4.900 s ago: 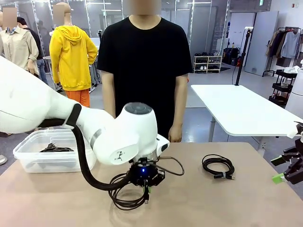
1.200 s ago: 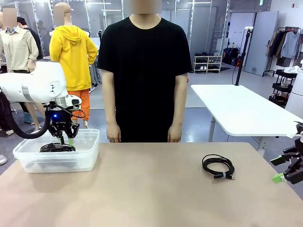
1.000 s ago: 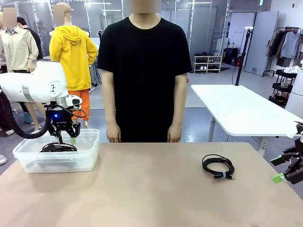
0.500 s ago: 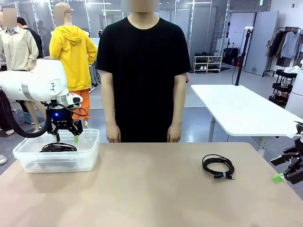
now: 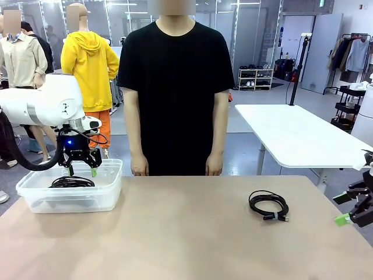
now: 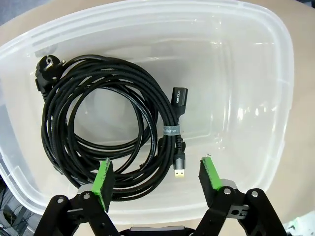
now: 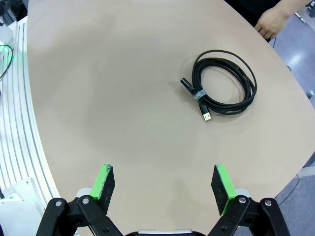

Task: Organize and store the cables.
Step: Place the USB Extension Cable into the Organizing box.

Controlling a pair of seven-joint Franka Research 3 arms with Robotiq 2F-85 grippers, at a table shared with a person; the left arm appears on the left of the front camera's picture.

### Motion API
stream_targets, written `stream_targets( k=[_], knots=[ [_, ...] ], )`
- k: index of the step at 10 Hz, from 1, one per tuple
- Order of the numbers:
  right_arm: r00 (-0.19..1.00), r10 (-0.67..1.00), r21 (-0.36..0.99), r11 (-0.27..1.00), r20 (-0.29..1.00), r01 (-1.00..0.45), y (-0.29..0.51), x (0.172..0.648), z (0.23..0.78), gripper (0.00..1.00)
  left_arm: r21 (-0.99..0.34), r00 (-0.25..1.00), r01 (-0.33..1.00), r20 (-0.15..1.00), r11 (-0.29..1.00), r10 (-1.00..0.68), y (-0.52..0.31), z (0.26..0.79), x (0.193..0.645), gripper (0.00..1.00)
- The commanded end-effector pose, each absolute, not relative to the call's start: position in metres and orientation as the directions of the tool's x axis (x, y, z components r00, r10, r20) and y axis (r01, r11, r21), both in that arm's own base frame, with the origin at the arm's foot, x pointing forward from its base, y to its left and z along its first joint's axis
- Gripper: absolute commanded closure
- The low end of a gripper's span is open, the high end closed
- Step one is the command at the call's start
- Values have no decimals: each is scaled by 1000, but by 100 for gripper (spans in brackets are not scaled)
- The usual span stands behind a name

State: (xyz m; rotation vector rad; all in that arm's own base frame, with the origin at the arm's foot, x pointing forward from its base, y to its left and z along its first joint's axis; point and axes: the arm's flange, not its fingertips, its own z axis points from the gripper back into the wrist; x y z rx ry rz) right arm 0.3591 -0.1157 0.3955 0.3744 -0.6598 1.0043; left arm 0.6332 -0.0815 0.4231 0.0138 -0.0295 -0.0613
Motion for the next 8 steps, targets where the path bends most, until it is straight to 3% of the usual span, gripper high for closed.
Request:
stream_targets(
  k=[1,4,5,8],
  knots=[
    [368,639,-1,499,675,-866,-116,361,396,0,15,997,62,35,998,-62,-81,424,636,13],
    [368,639,-1,499,675,-866,-116,361,396,0,15,998,61,29,998,-61,-82,423,633,13],
    [368,639,-1,499,675,-866,-116,361,396,0,75,974,179,129,981,-188,-82,450,634,13],
    [368,639,-1,499,675,-866,-116,361,396,0,-35,855,440,321,897,-407,-50,497,590,13]
  ],
)
